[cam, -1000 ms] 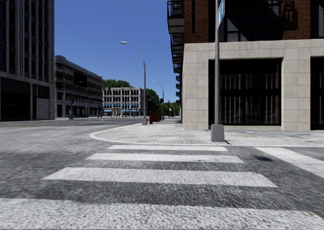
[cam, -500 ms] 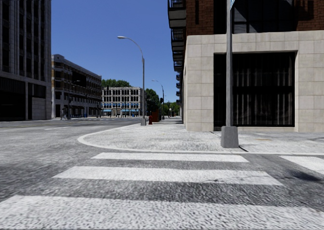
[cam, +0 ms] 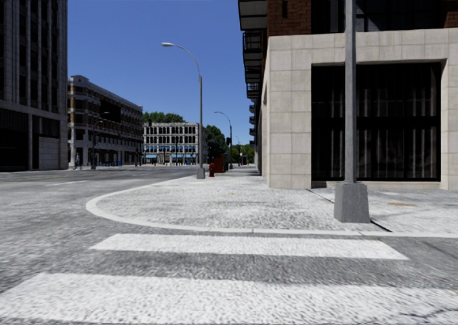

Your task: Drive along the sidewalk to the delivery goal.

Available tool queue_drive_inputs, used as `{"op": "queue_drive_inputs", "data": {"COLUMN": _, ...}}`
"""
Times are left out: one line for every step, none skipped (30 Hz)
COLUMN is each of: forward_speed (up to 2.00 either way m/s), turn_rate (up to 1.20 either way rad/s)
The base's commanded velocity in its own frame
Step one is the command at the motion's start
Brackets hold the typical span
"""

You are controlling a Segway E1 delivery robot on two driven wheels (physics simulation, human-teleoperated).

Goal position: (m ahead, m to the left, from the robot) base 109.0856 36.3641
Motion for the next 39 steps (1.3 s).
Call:
{"op": "queue_drive_inputs", "data": {"forward_speed": 1.99, "turn_rate": 0.00}}
{"op": "queue_drive_inputs", "data": {"forward_speed": 1.99, "turn_rate": 0.00}}
{"op": "queue_drive_inputs", "data": {"forward_speed": 1.99, "turn_rate": 0.00}}
{"op": "queue_drive_inputs", "data": {"forward_speed": 2.00, "turn_rate": 0.00}}
{"op": "queue_drive_inputs", "data": {"forward_speed": 2.00, "turn_rate": 0.00}}
{"op": "queue_drive_inputs", "data": {"forward_speed": 2.00, "turn_rate": 0.00}}
{"op": "queue_drive_inputs", "data": {"forward_speed": 1.99, "turn_rate": 0.00}}
{"op": "queue_drive_inputs", "data": {"forward_speed": 1.99, "turn_rate": 0.00}}
{"op": "queue_drive_inputs", "data": {"forward_speed": 1.99, "turn_rate": 0.00}}
{"op": "queue_drive_inputs", "data": {"forward_speed": 1.99, "turn_rate": 0.00}}
{"op": "queue_drive_inputs", "data": {"forward_speed": 1.99, "turn_rate": 0.00}}
{"op": "queue_drive_inputs", "data": {"forward_speed": 1.99, "turn_rate": 0.00}}
{"op": "queue_drive_inputs", "data": {"forward_speed": 1.99, "turn_rate": 0.00}}
{"op": "queue_drive_inputs", "data": {"forward_speed": 1.99, "turn_rate": 0.00}}
{"op": "queue_drive_inputs", "data": {"forward_speed": 1.99, "turn_rate": 0.00}}
{"op": "queue_drive_inputs", "data": {"forward_speed": 1.99, "turn_rate": 0.00}}
{"op": "queue_drive_inputs", "data": {"forward_speed": 2.00, "turn_rate": 0.00}}
{"op": "queue_drive_inputs", "data": {"forward_speed": 2.00, "turn_rate": 0.00}}
{"op": "queue_drive_inputs", "data": {"forward_speed": 2.00, "turn_rate": 0.00}}
{"op": "queue_drive_inputs", "data": {"forward_speed": 2.00, "turn_rate": 0.00}}
{"op": "queue_drive_inputs", "data": {"forward_speed": 2.00, "turn_rate": 0.00}}
{"op": "queue_drive_inputs", "data": {"forward_speed": 2.00, "turn_rate": 0.00}}
{"op": "queue_drive_inputs", "data": {"forward_speed": 2.00, "turn_rate": 0.00}}
{"op": "queue_drive_inputs", "data": {"forward_speed": 2.00, "turn_rate": 0.00}}
{"op": "queue_drive_inputs", "data": {"forward_speed": 2.00, "turn_rate": 0.00}}
{"op": "queue_drive_inputs", "data": {"forward_speed": 2.00, "turn_rate": 0.00}}
{"op": "queue_drive_inputs", "data": {"forward_speed": 2.00, "turn_rate": 0.00}}
{"op": "queue_drive_inputs", "data": {"forward_speed": 2.00, "turn_rate": 0.00}}
{"op": "queue_drive_inputs", "data": {"forward_speed": 2.00, "turn_rate": 0.00}}
{"op": "queue_drive_inputs", "data": {"forward_speed": 2.00, "turn_rate": 0.00}}
{"op": "queue_drive_inputs", "data": {"forward_speed": 2.00, "turn_rate": 0.00}}
{"op": "queue_drive_inputs", "data": {"forward_speed": 2.00, "turn_rate": 0.00}}
{"op": "queue_drive_inputs", "data": {"forward_speed": 2.00, "turn_rate": 0.00}}
{"op": "queue_drive_inputs", "data": {"forward_speed": 2.00, "turn_rate": 0.00}}
{"op": "queue_drive_inputs", "data": {"forward_speed": 2.00, "turn_rate": 0.00}}
{"op": "queue_drive_inputs", "data": {"forward_speed": 2.00, "turn_rate": 0.00}}
{"op": "queue_drive_inputs", "data": {"forward_speed": 2.00, "turn_rate": 0.00}}
{"op": "queue_drive_inputs", "data": {"forward_speed": 2.00, "turn_rate": 0.00}}
{"op": "queue_drive_inputs", "data": {"forward_speed": 2.00, "turn_rate": 0.00}}
